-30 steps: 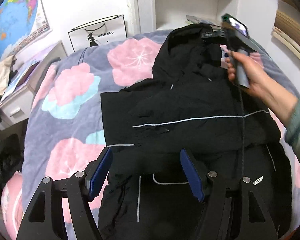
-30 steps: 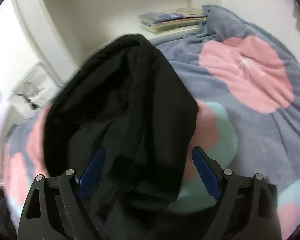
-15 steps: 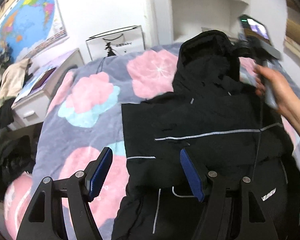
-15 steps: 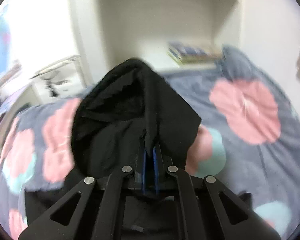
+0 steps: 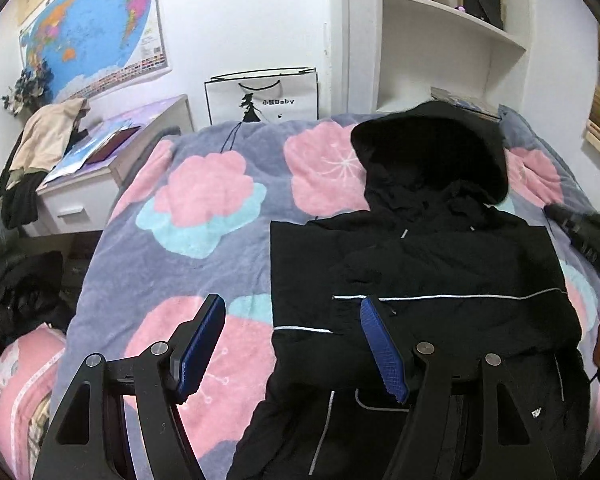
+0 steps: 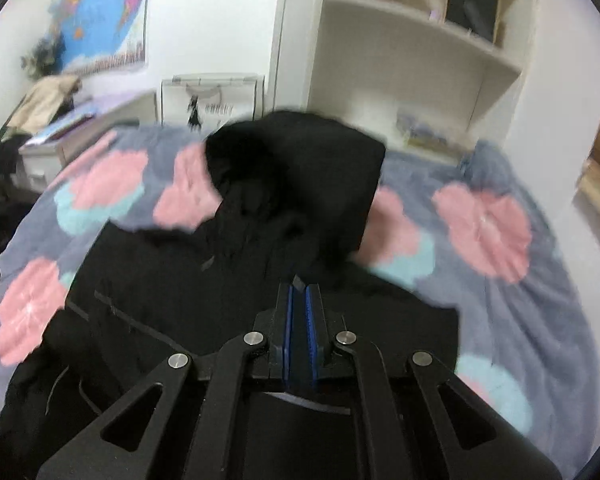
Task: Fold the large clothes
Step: 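Grasp the black jacket hood with the right gripper and lift it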
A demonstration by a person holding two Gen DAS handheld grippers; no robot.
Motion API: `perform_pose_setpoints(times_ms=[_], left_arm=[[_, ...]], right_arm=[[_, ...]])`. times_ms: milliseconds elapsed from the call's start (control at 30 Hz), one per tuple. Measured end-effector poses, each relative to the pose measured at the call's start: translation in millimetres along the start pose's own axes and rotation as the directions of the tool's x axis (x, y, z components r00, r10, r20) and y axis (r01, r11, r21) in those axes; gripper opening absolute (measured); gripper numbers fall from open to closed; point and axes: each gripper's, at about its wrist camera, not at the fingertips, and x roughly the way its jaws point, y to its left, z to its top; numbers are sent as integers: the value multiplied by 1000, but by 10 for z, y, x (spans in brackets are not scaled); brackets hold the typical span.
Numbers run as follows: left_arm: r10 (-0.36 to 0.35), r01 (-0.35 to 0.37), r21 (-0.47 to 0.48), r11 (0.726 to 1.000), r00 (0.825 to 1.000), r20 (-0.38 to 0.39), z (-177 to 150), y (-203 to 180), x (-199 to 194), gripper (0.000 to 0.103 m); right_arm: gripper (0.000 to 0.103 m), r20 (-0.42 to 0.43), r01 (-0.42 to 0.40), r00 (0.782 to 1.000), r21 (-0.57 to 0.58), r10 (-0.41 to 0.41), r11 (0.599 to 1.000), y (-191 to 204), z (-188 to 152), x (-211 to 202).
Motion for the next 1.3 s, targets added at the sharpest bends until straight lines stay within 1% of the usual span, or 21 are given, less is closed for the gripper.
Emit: perform_pose_setpoints(times_ms=[67,100,133,167,200,267,300,400,467,567,667,833,867,900,933,967,1000,1033,1167,1233,1300], left_arm=[[-2,2,11,1000,1000,12,-4,-14,-25,72],[-2,1,13,1000,1000,16,-3,-12,-33,72],[-1,1,13,1000,1000,19,0,-9,-34,72],[-2,2,12,1000,1000,19,2,-4,-33,72],[-3,3,11,1000,1000,17,1,2,-21,72],[-1,1,9,1000,1000,9,-6,17,13,72],[-1,1,9,1000,1000,6,-12,24,29,72],[6,-6,10,1000,1000,-3,-21,35,78,72],[1,-1,2,1000,1000,-20,-17,39,121,72],[3,-3,14,1000,1000,-24,-15,5,144,72],[-5,6,31,1000,1000,-27,-24,-38,151,72],[-28,30,60,998,999,-33,-46,-136,163,72],[-30,32,74,997,999,-30,-57,-165,168,72],[-25,28,85,996,999,-26,-64,-188,172,72],[-14,16,102,995,1000,-21,-76,-219,180,72],[-8,10,115,993,1000,-18,-86,-244,189,72],[-7,9,123,992,1000,-15,-94,-257,194,72],[-4,5,130,991,1000,-12,-100,-269,201,72],[15,-16,133,991,1000,6,-97,-271,206,72],[32,-35,136,990,999,21,-96,-264,191,72],[42,-46,129,991,999,34,-85,-238,172,72]], right_arm=[[19,-17,-13,1000,8,13,1000,7,41,74],[32,-15,-15,1000,17,16,1000,11,100,112],[50,-2,-13,1000,30,13,999,6,173,146],[58,13,7,1000,40,-7,999,-5,255,196],[71,24,33,999,46,-34,998,-18,307,249],[72,34,76,996,86,-79,993,-125,481,430],[72,24,79,996,111,-82,991,-200,552,527],[72,-41,74,997,227,-66,971,-524,762,950],[73,-79,79,995,322,-56,943,-745,898,1240],[73,-59,61,997,419,-40,906,-897,1066,1517],[74,-75,99,994,428,-73,898,-884,1213,1793],[74,-158,251,966,417,-203,873,-921,1268,2183],[73,-172,278,959,419,-226,864,-962,1278,2231],[58,-175,281,958,419,-227,863,-1010,1296,2265],[33,-180,276,959,412,-220,868,-1051,1314,2299],[21,-189,264,961,406,-203,875,-1089,1325,2322],[14,-188,242,966,407,-179,881,-1127,1330,2310],[10,-174,221,971,413,-162,884,-1148,1326,2261],[8,-38,112,994,414,-106,903,-1081,1233,1749],[7,43,54,996,384,-76,922,-957,1115,1329],[7,106,35,992,314,-71,949,-765,996,936]])
